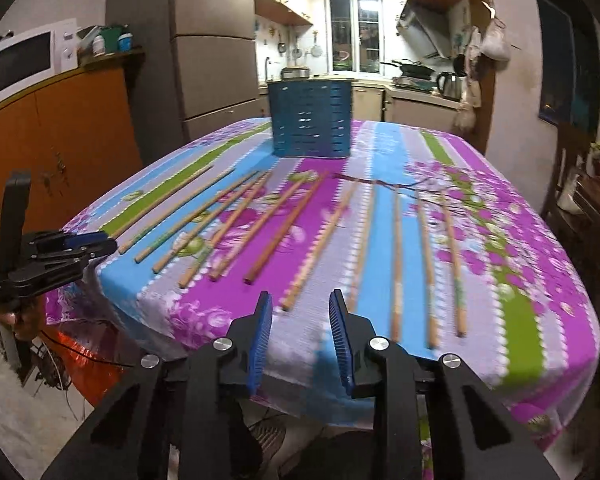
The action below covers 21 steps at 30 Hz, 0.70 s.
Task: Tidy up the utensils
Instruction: 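Close the right gripper on one chopstick while the left gripper grasps another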
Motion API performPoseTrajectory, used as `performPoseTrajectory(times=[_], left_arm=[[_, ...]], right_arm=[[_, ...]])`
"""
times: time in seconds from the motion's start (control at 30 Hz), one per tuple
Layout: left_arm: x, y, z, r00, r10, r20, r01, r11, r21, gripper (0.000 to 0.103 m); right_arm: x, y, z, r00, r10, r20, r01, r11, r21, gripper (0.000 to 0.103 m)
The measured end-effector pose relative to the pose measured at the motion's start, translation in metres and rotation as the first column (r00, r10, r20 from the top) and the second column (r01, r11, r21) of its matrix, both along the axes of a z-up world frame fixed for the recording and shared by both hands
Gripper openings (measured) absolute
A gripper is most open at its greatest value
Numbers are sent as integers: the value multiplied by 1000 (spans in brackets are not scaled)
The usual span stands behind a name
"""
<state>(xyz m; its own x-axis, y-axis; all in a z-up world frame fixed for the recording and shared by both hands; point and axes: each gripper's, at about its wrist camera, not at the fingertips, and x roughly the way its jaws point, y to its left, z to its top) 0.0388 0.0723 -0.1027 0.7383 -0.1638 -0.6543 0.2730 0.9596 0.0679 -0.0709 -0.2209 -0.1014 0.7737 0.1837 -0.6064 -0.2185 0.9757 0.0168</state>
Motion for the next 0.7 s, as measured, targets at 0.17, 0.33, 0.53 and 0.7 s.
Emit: performPoseTrajectory(times=[0.17,0.33,0.53,0.7], left_arm=[[-3,-3,-2,999,-28,29,27,999,18,25],[-8,-2,-3,998,-47,51,47,999,6,25],[-13,0,-3,995,-61,78,63,998,-27,25],[-10,1,-7,994,-37,103,38,999,-8,26]], right_arm=[[9,4,-14,999,-45,-27,45,999,-2,32],[11,15,-21,998,-62,-7,62,997,-35,30],[13,20,-27,993,-113,21,114,993,-40,23],[16,23,-28,989,-144,34,145,989,-23,20]])
